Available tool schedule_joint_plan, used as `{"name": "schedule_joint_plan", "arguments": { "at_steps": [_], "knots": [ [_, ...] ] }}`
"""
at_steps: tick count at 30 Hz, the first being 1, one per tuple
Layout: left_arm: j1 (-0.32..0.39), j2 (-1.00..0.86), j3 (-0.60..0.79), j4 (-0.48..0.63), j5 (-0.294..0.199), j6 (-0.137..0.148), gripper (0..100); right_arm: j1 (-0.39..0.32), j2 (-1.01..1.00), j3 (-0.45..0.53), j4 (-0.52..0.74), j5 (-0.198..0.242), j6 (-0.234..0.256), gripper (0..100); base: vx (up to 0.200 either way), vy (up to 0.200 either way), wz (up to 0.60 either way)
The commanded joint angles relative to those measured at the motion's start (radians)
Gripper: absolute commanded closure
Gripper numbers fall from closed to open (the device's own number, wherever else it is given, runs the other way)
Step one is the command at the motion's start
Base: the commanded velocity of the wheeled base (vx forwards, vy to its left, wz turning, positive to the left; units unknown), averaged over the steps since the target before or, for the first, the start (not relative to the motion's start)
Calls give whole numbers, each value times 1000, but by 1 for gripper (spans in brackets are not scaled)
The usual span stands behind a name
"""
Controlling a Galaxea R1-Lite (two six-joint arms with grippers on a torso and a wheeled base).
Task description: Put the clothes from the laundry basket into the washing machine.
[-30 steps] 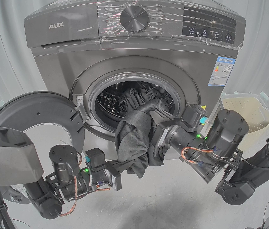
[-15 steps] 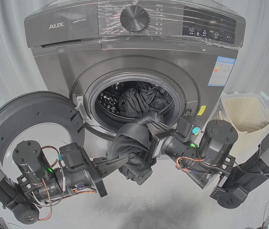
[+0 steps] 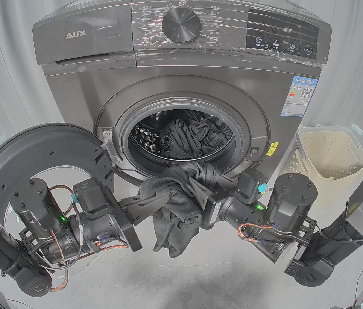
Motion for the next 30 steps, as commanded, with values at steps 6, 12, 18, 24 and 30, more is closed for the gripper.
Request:
{"name": "schedule_joint_plan", "arguments": {
  "at_steps": [6, 12, 18, 24, 30],
  "knots": [
    [55, 1, -95, -1, 35, -40, 100, -19, -17, 176, 24, 0, -6, 0, 0, 0, 0],
    [58, 2, -112, -1, 48, -48, 100, -31, -18, 222, 54, -1, -6, 0, 0, 0, 0],
    [58, 2, -121, -1, 58, -55, 100, -28, -11, 231, 56, -1, -6, 0, 0, 0, 0],
    [63, 2, -130, -1, 61, -66, 100, -11, -8, 231, 54, 3, -4, 0, 0, 0, 0],
    [71, 2, -133, -1, 61, -67, 100, 14, -5, 217, 42, 14, -4, 0, 0, 0, 0]
  ]
}}
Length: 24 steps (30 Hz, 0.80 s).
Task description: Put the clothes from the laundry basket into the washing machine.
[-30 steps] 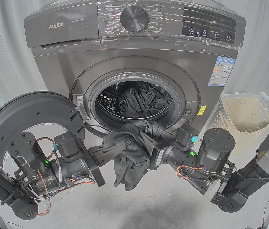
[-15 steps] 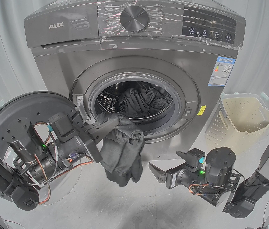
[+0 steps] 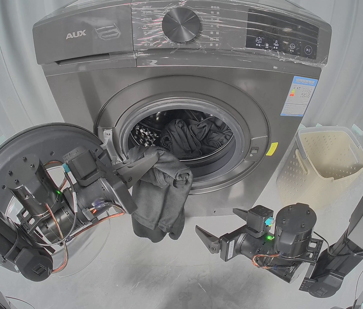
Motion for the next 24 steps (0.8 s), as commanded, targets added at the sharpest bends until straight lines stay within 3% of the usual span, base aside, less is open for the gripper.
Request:
{"name": "schedule_joint_plan", "arguments": {
  "at_steps": [1, 24],
  "knots": [
    [3, 2, -2, 0, 0, -2, 100, 15, 7, -13, -5, 0, 0, 0, 0, 0, 0],
    [6, 11, -1, 0, -2, -2, 100, 41, 61, -139, -59, 32, -6, 0, 0, 0, 0]
  ]
}}
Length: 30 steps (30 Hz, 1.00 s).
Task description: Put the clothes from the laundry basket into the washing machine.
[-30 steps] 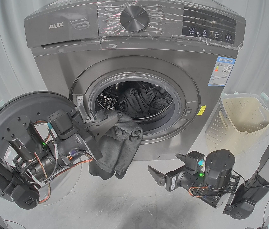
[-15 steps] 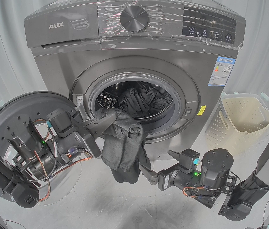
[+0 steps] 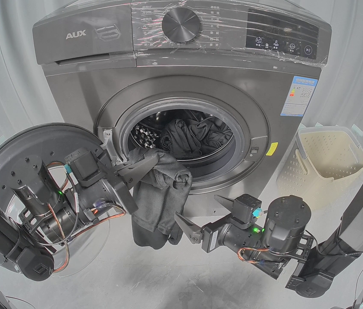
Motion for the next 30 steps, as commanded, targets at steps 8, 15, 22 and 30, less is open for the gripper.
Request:
{"name": "schedule_joint_plan", "arguments": {
  "at_steps": [8, 15, 22, 30],
  "knots": [
    [0, -3, 0, 0, 1, -1, 100, -25, 93, -111, 2, 0, -7, 0, 0, 0, 0],
    [-1, -8, -2, 0, -1, -1, 100, -28, 143, -168, 0, 0, -10, 0, 0, 0, 0],
    [-6, -6, 0, 0, 1, -1, 100, -23, 158, -208, -1, 0, -10, 0, 0, 0, 0],
    [-7, -8, 0, 0, 1, -1, 100, -26, 164, -215, -1, -2, -8, 0, 0, 0, 0]
  ]
}}
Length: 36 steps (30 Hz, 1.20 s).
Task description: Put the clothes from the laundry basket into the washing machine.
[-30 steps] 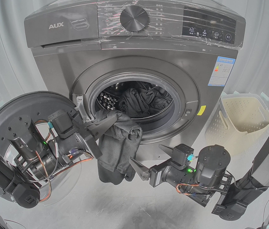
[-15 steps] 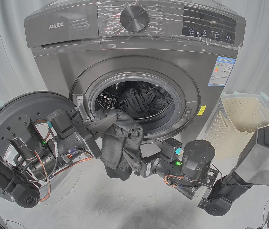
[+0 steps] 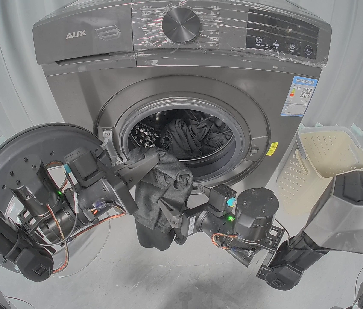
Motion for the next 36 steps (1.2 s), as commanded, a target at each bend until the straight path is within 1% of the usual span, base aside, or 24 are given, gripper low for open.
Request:
{"name": "schedule_joint_plan", "arguments": {
  "at_steps": [1, 3, 6, 9, 25, 29, 30, 36],
  "knots": [
    [0, -1, -1, -1, -1, 0, 100, -4, 6, -2, -1, -2, 2, 0, 0, 0, 0],
    [1, -1, -1, -1, 1, 0, 100, -9, 6, -1, 1, -2, 2, 0, 0, 0, 0],
    [1, -2, -1, -1, 1, 0, 100, -39, 6, 7, -1, -2, 2, 0, 0, 0, 0],
    [0, -2, -1, -1, 1, 0, 100, -52, 10, 7, -1, -2, 1, 0, 0, 0, 0],
    [-2, 5, 2, -1, 1, 0, 100, -21, 27, -30, -5, 2, -1, 0, 0, 0, 0],
    [-2, 8, 2, -1, 1, 0, 100, -7, 27, -30, -25, 5, -1, 0, 0, 0, 0],
    [-2, 8, 2, -1, -1, 0, 100, -4, 26, -30, -27, 5, -1, 100, 0, 0, 0],
    [4, 12, 2, -1, 1, -2, 100, -4, 21, -22, -30, 7, 2, 100, 0, 0, 0]
  ]
}}
